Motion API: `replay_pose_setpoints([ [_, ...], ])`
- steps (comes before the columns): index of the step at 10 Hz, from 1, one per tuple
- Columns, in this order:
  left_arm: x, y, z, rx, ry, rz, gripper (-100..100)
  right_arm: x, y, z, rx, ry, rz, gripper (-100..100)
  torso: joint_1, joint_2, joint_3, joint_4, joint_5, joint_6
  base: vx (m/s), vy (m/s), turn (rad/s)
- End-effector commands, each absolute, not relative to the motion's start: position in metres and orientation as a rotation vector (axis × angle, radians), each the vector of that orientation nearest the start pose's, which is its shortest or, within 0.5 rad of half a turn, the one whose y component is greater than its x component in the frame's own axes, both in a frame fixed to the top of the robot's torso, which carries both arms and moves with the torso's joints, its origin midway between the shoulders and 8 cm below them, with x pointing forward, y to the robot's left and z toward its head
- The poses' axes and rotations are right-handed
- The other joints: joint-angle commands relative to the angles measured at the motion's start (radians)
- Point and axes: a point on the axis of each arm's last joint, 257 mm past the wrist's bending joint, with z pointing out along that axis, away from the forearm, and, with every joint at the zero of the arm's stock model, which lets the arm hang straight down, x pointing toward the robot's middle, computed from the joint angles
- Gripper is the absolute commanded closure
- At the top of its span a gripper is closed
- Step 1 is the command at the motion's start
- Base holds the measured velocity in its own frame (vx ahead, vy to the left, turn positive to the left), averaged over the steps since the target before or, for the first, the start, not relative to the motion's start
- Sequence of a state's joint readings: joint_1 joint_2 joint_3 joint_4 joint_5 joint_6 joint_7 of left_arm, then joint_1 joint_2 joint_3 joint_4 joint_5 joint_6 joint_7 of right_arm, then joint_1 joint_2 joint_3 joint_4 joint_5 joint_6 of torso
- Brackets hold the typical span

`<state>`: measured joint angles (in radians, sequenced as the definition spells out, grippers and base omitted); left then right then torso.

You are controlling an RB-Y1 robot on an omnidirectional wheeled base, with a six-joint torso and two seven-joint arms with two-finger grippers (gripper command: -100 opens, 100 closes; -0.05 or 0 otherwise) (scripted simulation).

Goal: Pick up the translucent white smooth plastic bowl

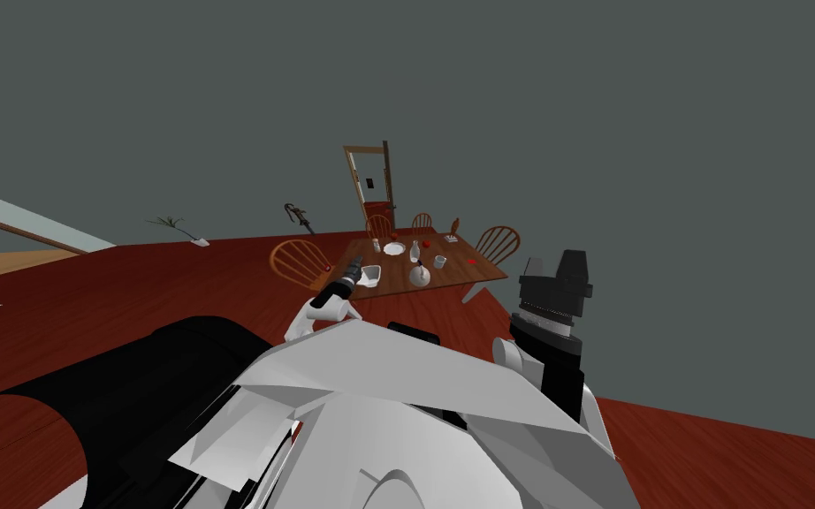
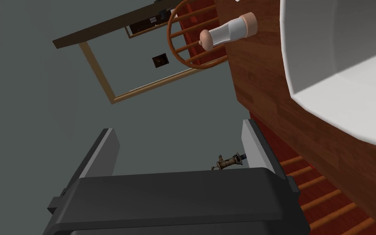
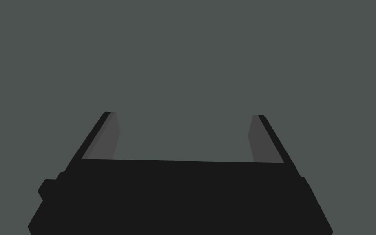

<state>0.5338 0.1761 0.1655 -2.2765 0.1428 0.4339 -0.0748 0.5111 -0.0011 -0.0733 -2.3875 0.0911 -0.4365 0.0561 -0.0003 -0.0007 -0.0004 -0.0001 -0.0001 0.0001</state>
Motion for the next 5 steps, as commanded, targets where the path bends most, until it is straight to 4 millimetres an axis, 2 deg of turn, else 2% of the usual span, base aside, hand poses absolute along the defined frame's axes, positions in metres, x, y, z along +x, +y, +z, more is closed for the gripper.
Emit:
replay_pose_setpoints([
  [1, 0.379, 0.382, -0.210, -1.368, 1.322, -0.772, -100, 0.329, -0.290, 0.057, 0.544, 0.650, 1.117, 0, 0.000, 0.000, 0.000, 0.000, 0.000, 0.000, 0.009, -0.003, -0.015],
  [5, 0.372, 0.391, -0.236, -1.470, 1.356, -0.729, -100, 0.329, -0.290, 0.057, 0.544, 0.650, 1.117, 0, 0.000, 0.000, 0.000, 0.000, 0.000, 0.000, 0.007, -0.001, -0.020],
])
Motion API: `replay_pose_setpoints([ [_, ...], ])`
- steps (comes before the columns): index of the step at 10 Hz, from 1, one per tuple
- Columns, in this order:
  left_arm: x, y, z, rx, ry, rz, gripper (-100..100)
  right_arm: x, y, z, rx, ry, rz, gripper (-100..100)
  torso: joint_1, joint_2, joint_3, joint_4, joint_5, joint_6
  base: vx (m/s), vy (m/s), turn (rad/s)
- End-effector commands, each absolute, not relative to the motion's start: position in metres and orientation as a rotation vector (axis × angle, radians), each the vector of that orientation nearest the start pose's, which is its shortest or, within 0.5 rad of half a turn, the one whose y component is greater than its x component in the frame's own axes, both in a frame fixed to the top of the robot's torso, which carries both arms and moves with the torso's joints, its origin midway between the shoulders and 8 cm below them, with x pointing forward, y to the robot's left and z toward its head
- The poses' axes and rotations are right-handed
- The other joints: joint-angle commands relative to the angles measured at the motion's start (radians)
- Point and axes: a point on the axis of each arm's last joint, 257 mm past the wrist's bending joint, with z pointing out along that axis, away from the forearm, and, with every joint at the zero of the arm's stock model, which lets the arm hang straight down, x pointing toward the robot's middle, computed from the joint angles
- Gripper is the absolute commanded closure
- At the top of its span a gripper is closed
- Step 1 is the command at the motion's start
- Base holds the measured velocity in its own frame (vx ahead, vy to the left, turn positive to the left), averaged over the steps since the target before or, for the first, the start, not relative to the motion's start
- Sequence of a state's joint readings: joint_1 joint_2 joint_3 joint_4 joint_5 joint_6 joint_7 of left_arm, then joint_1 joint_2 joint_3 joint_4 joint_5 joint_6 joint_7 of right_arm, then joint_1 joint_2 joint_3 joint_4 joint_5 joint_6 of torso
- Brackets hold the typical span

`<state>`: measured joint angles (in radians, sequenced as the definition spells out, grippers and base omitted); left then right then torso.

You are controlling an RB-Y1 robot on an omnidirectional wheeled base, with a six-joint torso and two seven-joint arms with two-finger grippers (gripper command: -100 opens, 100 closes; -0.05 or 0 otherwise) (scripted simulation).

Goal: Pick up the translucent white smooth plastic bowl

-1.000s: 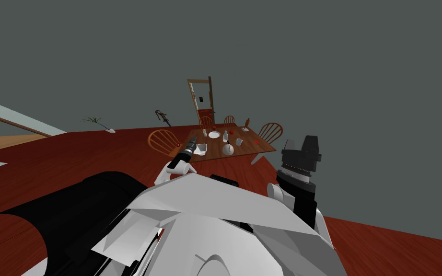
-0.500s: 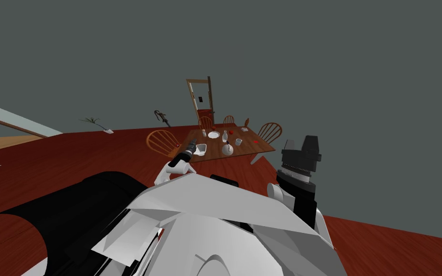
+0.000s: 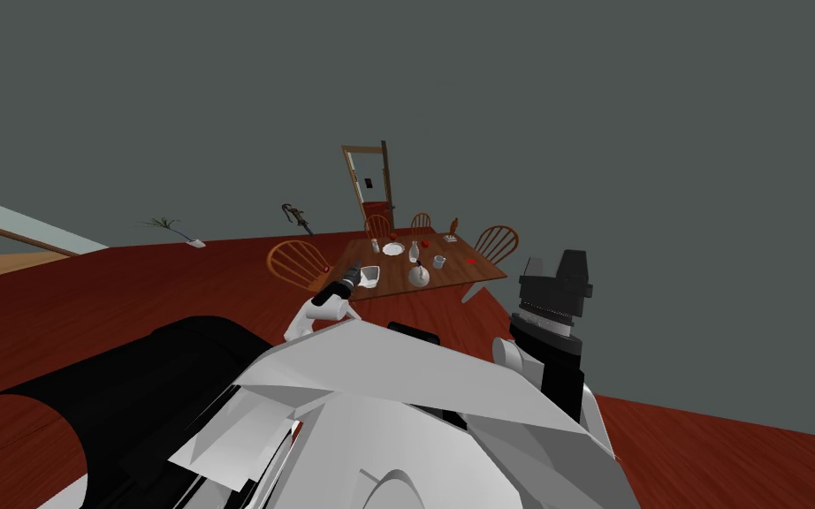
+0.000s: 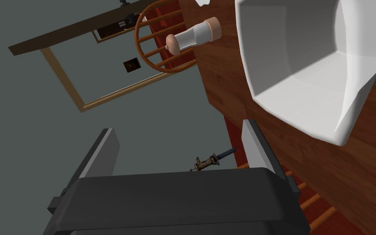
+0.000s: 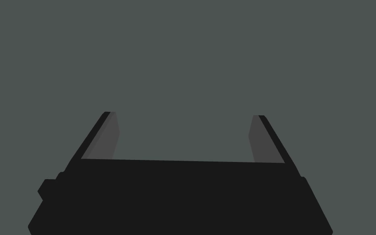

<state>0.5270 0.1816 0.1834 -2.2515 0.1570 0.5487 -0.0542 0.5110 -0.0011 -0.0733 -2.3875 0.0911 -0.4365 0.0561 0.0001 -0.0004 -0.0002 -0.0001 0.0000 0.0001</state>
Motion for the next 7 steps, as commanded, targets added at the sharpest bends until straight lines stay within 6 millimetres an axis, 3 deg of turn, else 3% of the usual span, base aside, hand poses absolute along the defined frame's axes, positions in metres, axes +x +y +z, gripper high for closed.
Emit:
replay_pose_setpoints([
  [1, 0.370, 0.392, -0.240, -1.485, 1.367, -0.719, -100, 0.329, -0.290, 0.057, 0.544, 0.650, 1.117, 0, 0.000, 0.000, 0.000, 0.000, 0.000, 0.000, 0.008, 0.002, -0.019],
  [7, 0.355, 0.402, -0.280, -1.657, 1.415, -0.647, -100, 0.329, -0.290, 0.057, 0.544, 0.650, 1.117, 0, 0.000, 0.000, 0.000, 0.000, 0.000, 0.000, 0.011, 0.004, -0.031],
])
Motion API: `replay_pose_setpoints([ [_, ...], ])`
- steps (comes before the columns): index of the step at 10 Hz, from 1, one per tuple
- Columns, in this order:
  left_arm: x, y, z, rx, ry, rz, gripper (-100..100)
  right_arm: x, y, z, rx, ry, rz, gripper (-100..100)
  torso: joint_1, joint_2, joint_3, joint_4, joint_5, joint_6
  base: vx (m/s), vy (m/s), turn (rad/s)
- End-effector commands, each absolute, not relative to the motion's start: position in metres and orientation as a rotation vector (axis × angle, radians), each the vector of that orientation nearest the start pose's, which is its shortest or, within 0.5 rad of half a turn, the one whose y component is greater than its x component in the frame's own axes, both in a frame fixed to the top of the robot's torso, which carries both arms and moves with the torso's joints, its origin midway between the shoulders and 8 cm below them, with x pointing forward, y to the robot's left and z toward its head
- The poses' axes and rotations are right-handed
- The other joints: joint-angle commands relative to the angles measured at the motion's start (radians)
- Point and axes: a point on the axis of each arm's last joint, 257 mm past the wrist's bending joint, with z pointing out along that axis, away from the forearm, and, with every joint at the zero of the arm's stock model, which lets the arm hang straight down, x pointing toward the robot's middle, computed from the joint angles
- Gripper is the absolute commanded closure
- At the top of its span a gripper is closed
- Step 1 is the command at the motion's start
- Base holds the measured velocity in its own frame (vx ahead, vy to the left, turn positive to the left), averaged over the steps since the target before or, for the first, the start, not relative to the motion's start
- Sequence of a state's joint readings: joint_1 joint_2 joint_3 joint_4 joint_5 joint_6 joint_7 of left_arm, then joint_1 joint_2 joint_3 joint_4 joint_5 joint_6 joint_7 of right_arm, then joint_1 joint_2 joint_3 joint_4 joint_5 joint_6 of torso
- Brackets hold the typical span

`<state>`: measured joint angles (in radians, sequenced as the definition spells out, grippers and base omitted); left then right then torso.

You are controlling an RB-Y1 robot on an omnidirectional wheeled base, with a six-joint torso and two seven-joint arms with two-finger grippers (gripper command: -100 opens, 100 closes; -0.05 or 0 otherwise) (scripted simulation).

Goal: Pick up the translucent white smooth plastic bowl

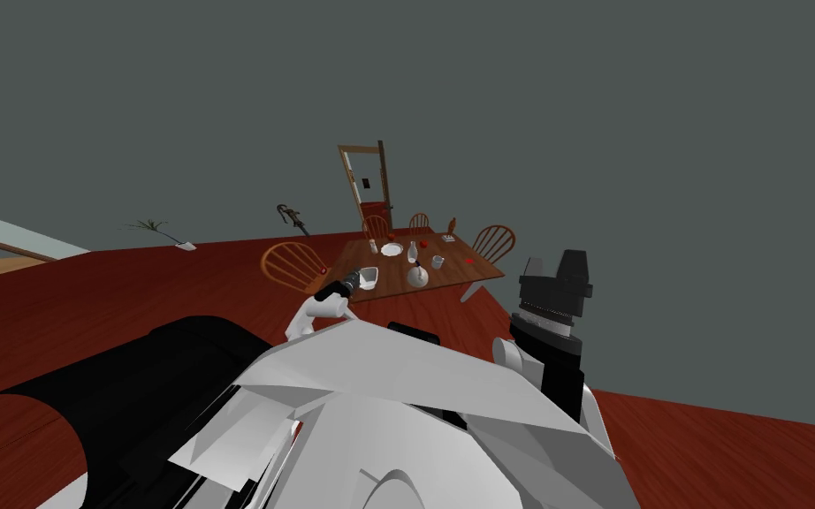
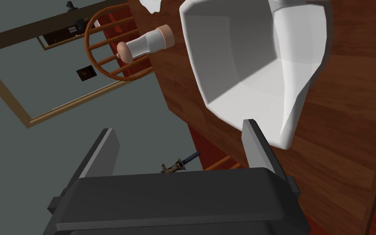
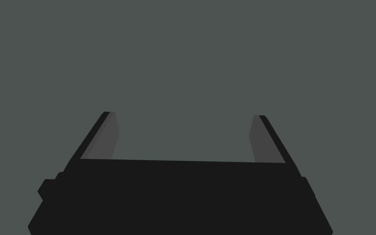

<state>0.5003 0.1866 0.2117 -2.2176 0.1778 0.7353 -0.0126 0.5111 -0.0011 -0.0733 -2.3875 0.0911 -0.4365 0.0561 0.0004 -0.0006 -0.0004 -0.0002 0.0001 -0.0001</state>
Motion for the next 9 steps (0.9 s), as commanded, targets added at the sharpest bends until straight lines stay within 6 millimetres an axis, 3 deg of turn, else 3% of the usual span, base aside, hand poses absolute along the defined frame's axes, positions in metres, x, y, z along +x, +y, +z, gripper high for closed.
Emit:
replay_pose_setpoints([
  [1, 0.352, 0.405, -0.287, -1.697, 1.415, -0.638, -100, 0.329, -0.290, 0.057, 0.544, 0.650, 1.117, 0, 0.000, 0.000, 0.000, 0.000, 0.000, 0.000, 0.009, 0.007, -0.040],
  [9, 0.330, 0.410, -0.328, -1.923, 1.445, -0.554, -100, 0.329, -0.290, 0.057, 0.544, 0.650, 1.117, 0, 0.000, 0.000, 0.000, 0.000, 0.000, 0.000, 0.007, 0.010, -0.039],
])
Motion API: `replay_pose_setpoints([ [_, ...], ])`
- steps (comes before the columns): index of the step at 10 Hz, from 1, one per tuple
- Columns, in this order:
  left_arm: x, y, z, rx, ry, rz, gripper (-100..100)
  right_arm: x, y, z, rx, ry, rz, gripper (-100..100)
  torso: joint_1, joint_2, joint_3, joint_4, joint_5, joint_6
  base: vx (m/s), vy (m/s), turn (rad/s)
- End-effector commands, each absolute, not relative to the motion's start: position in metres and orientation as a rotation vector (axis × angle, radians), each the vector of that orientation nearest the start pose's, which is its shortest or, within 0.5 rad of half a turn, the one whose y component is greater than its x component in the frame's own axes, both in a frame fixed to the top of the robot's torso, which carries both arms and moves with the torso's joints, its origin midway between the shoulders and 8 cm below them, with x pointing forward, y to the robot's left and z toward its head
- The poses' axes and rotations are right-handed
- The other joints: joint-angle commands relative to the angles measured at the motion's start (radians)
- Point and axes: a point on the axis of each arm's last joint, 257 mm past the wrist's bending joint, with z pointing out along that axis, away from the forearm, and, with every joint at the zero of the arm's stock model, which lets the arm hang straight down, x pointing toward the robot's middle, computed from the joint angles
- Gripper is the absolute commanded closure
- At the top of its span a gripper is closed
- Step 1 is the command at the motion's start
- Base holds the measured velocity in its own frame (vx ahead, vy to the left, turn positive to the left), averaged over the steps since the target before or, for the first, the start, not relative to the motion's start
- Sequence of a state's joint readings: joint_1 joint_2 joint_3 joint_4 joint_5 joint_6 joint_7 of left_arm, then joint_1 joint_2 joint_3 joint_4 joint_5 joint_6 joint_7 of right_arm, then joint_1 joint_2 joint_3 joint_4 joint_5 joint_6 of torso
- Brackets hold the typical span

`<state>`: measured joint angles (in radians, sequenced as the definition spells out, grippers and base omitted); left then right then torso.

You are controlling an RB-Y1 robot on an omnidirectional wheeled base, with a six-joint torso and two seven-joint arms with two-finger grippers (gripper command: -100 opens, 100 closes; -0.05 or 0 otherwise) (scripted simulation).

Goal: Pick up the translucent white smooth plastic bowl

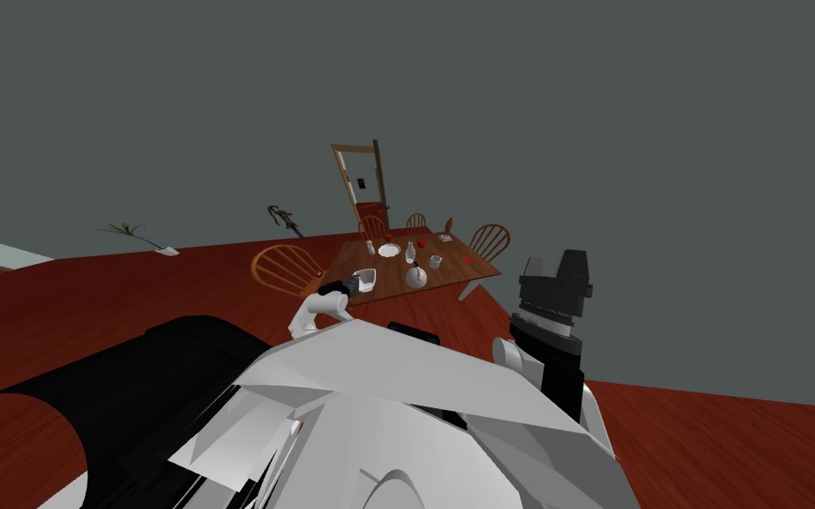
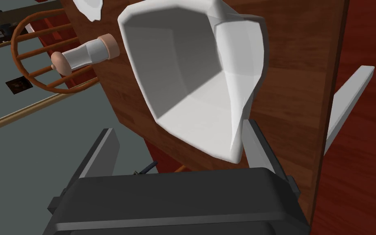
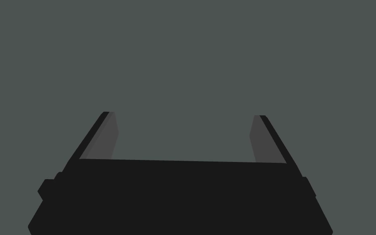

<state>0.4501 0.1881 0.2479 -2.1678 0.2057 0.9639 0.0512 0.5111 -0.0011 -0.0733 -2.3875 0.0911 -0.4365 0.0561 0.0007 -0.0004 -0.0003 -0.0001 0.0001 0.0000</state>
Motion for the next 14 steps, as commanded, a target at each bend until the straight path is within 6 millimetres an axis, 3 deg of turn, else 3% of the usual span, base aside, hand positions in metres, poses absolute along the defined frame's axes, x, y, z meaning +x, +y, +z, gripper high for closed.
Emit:
replay_pose_setpoints([
  [1, 0.329, 0.409, -0.330, -1.930, 1.450, -0.547, -100, 0.329, -0.290, 0.057, 0.544, 0.650, 1.117, 0, 0.000, 0.000, 0.000, 0.000, 0.000, 0.000, 0.006, 0.011, -0.023],
  [14, 0.288, 0.410, -0.374, -2.270, 1.456, -0.383, -100, 0.329, -0.290, 0.057, 0.544, 0.650, 1.117, 0, 0.000, 0.000, 0.000, 0.000, 0.000, 0.000, 0.009, 0.016, -0.040],
])
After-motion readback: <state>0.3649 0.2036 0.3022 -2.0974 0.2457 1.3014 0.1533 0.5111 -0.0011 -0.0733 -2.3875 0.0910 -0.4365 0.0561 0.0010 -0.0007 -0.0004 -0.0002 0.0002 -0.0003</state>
